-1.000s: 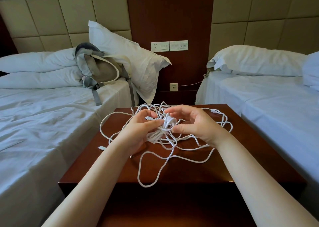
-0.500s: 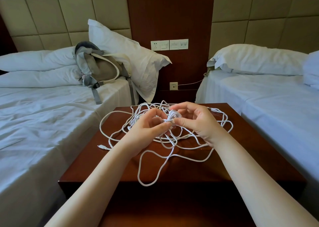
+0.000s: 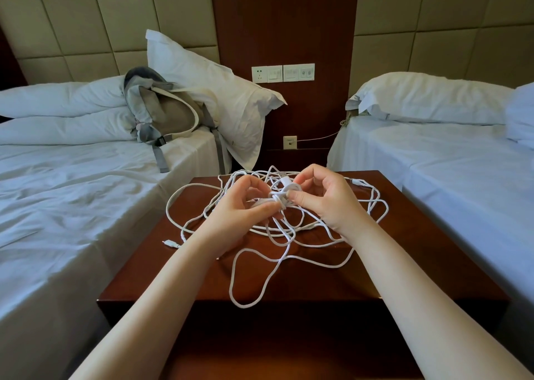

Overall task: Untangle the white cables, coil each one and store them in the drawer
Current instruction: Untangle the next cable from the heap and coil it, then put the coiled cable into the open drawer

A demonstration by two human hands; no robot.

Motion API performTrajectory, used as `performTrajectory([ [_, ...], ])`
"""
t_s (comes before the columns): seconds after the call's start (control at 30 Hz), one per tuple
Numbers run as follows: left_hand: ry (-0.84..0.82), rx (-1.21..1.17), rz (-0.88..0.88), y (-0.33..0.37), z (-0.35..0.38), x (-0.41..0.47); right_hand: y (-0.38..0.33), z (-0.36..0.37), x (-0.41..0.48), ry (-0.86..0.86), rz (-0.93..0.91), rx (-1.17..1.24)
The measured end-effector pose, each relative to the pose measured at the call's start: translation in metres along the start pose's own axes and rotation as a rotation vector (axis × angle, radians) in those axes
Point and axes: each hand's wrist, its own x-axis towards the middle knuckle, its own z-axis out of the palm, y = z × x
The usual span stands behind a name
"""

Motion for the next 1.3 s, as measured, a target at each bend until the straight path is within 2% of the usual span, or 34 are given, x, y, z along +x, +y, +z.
performTrajectory([
  [0.17, 0.123, 0.095, 0.039, 0.004, -0.002, 0.002, -0.006, 0.004, 0.001, 0.051, -0.050, -0.128],
  [0.5, 0.169, 0.153, -0.050, 0.018, -0.042, -0.037, -0.031, 0.045, -0.025, 0.124, 0.005, -0.108],
  [0.83, 0.119, 0.215, -0.136, 0.016, -0.091, -0.146, -0.060, 0.117, -0.100, -0.081, 0.058, -0.152],
  [0.97, 0.090, 0.343, -0.197, 0.002, -0.108, -0.176, -0.054, 0.145, -0.121, -0.131, 0.105, -0.173],
  [1.03, 0.127, 0.432, -0.209, -0.008, -0.113, -0.186, -0.049, 0.156, -0.131, -0.166, 0.122, -0.231],
  [1.13, 0.305, 0.458, -0.314, -0.019, -0.110, -0.190, -0.042, 0.166, -0.143, -0.265, 0.151, -0.384],
  [1.17, 0.356, 0.535, -0.366, -0.022, -0.108, -0.190, -0.040, 0.169, -0.146, -0.296, 0.153, -0.422],
  [1.2, 0.369, 0.629, -0.422, -0.024, -0.107, -0.189, -0.038, 0.171, -0.147, -0.318, 0.155, -0.457],
  [1.3, 0.233, 0.775, -0.543, -0.029, -0.103, -0.187, -0.034, 0.175, -0.148, -0.368, 0.140, -0.540],
])
